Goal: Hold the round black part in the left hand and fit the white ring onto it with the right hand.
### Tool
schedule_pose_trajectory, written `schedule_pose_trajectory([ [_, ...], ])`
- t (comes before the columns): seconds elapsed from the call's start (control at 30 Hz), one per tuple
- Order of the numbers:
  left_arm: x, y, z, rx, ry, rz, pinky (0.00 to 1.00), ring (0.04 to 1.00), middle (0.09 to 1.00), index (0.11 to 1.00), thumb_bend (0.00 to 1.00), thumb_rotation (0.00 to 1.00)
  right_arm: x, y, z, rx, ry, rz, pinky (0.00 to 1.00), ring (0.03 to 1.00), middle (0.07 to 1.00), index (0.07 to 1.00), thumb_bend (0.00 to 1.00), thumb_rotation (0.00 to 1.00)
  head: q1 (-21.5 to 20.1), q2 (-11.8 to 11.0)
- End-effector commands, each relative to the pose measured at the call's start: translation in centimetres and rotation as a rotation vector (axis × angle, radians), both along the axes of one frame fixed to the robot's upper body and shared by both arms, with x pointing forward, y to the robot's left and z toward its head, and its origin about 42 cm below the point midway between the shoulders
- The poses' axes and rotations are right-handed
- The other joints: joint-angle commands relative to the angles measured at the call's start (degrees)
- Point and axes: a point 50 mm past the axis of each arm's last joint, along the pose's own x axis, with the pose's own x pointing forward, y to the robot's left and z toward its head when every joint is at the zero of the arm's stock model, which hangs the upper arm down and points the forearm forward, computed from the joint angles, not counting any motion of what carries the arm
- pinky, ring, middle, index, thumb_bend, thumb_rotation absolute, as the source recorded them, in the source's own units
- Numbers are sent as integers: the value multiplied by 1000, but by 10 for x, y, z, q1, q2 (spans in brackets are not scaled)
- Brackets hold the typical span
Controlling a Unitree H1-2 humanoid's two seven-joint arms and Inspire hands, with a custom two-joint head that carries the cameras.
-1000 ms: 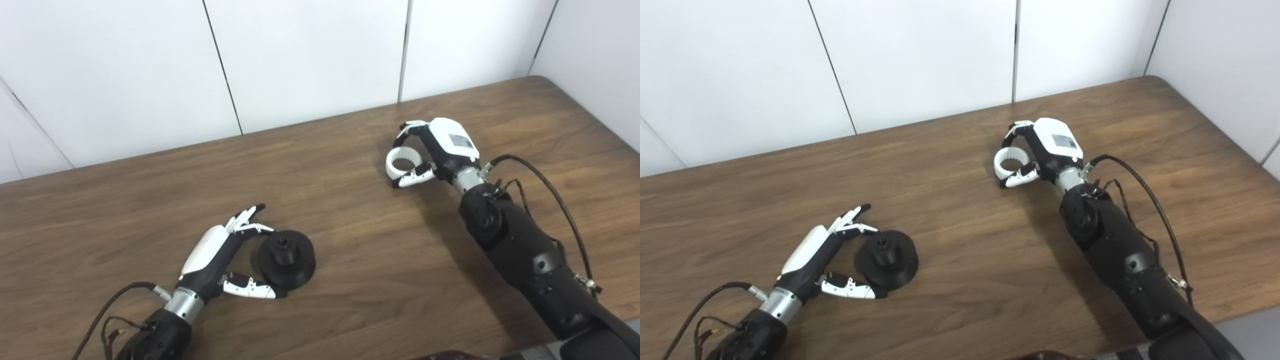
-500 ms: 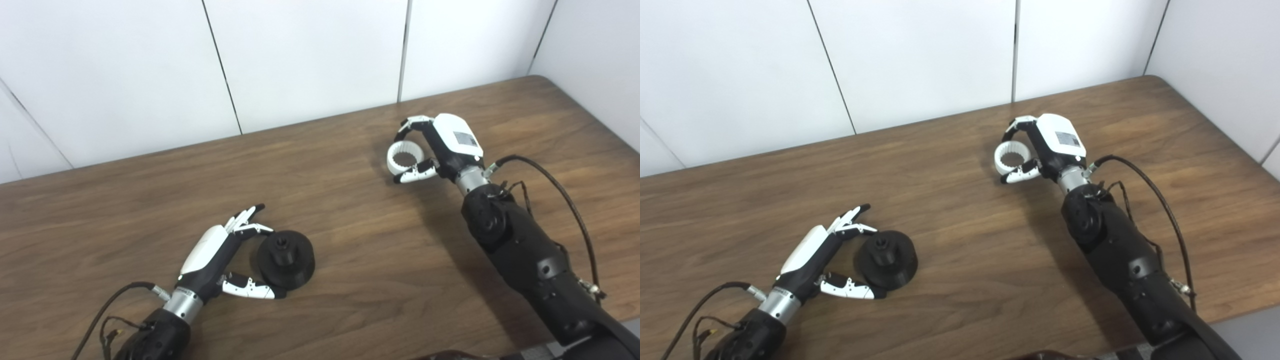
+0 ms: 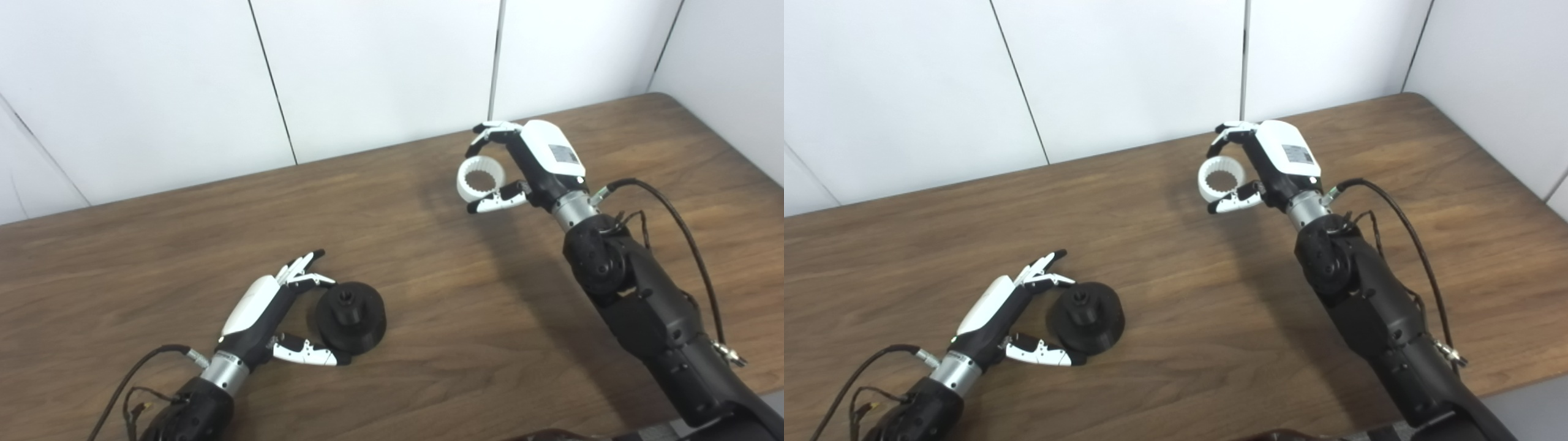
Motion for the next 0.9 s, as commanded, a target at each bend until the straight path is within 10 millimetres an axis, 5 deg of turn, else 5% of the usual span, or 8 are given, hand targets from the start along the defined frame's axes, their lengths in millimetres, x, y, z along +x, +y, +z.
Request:
schedule_pose_trajectory([
  [0.0, 3, 2, 5, 26, 7, -2, 1000, 1000, 1000, 612, 938, 322, -1, 10, 24, 5, -79, 45, 746, 815, 816, 489, 519, 142, 0, 1],
  [0.27, 4, -2, 6, 26, 6, -6, 1000, 1000, 1000, 613, 938, 321, -17, 36, 24, 27, -76, 147, 747, 818, 819, 490, 517, 147, 10, 3],
  [0.87, 7, -27, 15, 47, 6, -6, 1000, 1000, 1000, 616, 950, 315, -42, 74, 15, 67, -47, 328, 793, 817, 807, 490, 519, 144, 106, 15],
])
